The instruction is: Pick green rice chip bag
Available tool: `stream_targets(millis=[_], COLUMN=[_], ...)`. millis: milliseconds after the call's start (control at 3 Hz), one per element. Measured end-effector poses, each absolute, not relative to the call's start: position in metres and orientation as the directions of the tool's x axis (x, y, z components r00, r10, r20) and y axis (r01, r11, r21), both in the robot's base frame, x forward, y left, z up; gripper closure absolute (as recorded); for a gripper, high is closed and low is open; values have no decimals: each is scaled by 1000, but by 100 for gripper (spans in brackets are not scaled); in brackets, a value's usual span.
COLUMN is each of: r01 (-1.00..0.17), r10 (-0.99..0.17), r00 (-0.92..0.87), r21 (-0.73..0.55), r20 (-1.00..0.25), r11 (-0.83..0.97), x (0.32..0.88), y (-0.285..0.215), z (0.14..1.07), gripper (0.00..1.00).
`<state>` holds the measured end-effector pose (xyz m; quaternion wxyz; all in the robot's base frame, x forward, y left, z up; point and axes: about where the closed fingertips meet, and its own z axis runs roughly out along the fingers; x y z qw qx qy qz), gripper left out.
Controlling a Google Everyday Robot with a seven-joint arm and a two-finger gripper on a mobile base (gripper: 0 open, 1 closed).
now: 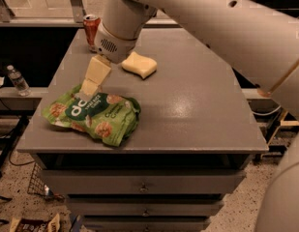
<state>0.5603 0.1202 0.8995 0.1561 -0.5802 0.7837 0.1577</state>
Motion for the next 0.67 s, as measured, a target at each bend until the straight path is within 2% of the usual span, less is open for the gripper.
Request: stream_targets(millis=[667], r01=[-933], r10=[-860], r00=[-361], r21=[122], r20=[-361], r11=[340], x=[547], y=[145], z=[875], gripper=[0])
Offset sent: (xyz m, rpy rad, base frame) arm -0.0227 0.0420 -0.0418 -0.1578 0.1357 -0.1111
